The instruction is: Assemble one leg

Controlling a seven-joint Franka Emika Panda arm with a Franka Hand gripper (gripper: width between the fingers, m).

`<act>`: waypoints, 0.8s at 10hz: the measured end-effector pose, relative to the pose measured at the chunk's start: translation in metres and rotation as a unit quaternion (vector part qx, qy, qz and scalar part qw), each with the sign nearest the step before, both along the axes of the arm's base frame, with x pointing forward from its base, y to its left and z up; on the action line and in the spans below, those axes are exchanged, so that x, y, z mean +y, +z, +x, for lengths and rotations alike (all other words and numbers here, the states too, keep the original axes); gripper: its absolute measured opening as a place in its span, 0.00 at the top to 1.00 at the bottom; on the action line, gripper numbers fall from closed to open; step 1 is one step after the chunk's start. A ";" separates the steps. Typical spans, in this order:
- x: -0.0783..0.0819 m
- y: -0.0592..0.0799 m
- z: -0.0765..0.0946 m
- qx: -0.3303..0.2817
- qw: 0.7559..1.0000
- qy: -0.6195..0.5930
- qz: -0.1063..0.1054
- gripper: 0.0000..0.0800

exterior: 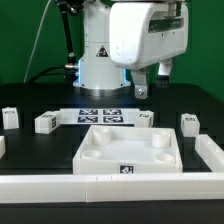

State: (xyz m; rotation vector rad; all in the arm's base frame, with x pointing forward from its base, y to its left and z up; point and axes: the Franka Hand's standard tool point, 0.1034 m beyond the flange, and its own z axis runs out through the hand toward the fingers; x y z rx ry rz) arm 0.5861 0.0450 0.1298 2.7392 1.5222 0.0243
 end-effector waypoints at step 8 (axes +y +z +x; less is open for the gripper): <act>0.000 0.000 0.000 0.000 1.000 0.002 0.000 0.19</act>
Offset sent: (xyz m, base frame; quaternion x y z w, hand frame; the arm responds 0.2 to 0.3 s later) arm 0.0000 0.0000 0.0000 0.0000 0.0000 0.0000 1.0000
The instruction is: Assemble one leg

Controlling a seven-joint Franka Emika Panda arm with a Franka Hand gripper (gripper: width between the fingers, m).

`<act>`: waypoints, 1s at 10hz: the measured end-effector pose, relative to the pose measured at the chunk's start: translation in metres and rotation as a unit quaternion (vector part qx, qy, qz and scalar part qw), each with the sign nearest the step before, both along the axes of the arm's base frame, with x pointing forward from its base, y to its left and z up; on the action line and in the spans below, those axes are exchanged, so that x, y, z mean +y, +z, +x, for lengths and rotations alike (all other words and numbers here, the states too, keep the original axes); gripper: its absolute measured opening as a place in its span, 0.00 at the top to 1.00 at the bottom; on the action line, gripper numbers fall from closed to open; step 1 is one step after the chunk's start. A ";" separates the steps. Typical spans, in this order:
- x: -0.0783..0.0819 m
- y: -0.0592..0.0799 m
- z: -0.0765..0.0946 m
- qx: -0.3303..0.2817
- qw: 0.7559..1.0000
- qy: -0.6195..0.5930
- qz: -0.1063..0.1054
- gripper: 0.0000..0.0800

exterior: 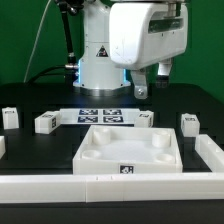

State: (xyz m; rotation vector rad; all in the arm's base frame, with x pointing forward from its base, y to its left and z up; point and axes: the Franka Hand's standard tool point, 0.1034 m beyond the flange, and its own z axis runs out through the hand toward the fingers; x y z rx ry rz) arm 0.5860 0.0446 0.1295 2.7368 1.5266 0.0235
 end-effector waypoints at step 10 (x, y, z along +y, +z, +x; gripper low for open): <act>0.005 -0.042 -0.034 -0.003 0.996 0.087 0.004 0.19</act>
Offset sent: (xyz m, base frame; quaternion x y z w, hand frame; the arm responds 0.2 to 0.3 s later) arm -0.0333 0.0101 -0.0218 -0.0040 0.0352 -0.1288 0.9910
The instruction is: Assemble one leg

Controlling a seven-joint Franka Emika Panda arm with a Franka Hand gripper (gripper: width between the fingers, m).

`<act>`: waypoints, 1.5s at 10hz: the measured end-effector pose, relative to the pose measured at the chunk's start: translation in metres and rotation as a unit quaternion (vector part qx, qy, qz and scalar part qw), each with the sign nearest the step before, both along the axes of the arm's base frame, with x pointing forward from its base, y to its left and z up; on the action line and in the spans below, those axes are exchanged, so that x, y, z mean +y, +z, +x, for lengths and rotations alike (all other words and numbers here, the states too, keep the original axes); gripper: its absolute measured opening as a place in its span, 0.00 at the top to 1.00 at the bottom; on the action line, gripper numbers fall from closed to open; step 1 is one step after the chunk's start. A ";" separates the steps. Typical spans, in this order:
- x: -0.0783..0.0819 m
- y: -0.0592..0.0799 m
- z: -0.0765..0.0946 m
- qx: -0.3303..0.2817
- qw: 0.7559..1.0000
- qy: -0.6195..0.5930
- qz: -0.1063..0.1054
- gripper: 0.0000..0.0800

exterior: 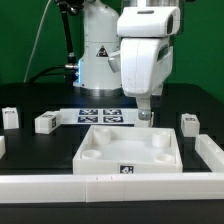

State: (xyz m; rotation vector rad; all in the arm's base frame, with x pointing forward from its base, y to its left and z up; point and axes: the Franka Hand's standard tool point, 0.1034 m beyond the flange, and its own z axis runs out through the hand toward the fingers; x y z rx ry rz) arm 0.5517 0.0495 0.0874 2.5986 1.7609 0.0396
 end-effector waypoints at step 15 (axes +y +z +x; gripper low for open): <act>-0.012 -0.074 -0.069 0.022 0.998 0.066 0.010 0.39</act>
Offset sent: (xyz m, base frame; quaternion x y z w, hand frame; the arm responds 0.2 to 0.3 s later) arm -0.0505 -0.0010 -0.0308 0.0372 0.0174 -0.0759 0.9963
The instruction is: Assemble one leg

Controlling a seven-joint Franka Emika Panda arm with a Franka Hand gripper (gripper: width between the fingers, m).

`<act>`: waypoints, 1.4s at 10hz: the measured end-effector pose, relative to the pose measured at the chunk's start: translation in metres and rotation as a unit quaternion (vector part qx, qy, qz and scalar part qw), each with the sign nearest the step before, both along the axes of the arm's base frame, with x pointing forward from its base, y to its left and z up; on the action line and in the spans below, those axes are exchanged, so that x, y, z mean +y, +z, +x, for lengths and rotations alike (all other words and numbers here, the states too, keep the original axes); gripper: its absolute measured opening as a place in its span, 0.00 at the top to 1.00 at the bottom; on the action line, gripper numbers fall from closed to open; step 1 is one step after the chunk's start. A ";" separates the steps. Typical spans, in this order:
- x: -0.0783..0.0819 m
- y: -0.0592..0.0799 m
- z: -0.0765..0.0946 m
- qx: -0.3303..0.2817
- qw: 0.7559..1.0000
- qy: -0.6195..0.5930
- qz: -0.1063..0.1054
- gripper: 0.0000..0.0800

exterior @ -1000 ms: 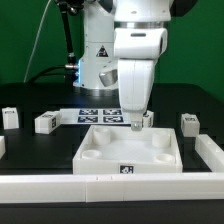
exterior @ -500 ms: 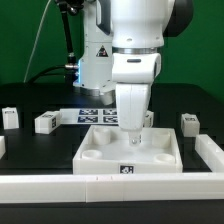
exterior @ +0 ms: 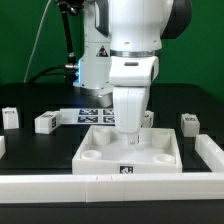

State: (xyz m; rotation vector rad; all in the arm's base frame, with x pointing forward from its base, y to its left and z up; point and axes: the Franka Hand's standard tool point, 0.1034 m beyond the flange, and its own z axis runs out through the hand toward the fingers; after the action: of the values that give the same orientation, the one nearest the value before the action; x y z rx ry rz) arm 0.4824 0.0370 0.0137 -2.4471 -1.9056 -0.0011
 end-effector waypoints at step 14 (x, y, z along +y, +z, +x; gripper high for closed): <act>-0.005 -0.001 0.004 -0.006 0.995 0.100 -0.003 0.92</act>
Offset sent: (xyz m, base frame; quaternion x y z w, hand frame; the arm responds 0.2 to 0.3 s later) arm 0.0000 0.0000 0.0000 0.0000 0.0000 0.0000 1.0000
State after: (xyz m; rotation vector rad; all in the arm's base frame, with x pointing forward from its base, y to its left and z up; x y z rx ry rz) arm 0.4864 0.0319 0.0124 -2.2550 -2.1492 -0.0039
